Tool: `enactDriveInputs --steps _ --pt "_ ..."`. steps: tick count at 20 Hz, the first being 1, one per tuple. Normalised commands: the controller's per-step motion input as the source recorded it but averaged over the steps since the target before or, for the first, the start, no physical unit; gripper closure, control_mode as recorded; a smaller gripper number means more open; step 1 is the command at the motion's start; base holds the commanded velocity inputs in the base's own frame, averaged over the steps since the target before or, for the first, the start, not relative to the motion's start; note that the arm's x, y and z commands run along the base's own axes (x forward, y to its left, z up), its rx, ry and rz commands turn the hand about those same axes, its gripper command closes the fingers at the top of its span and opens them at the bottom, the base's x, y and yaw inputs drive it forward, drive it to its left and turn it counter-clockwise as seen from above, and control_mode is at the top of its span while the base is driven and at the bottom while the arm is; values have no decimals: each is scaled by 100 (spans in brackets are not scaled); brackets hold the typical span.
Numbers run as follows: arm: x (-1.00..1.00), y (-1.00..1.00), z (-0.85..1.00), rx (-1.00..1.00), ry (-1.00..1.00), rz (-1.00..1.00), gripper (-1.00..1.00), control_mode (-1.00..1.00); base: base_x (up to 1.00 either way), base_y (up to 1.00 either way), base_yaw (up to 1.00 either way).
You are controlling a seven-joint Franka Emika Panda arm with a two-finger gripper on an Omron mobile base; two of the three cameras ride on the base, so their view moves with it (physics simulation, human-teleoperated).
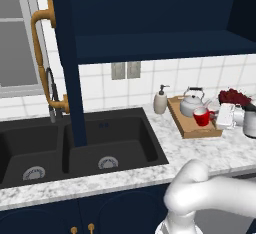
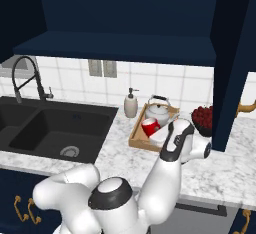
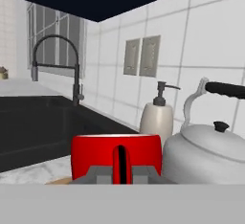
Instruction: Pick the kettle from the counter and place it on the tray. Then pick the mug from the cabinet and place it on the tray. Then close the cabinet doors.
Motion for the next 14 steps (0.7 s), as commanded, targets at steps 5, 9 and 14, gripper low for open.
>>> enactDriveInputs --steps 5,9,14 --pt "56 -22 -33 0 2 11 100 -100 0 0 0" --pt "32 -29 -33 0 0 11 100 -100 0 0 0" --pt "30 -21 -34 0 0 8 100 -100 0 0 0"
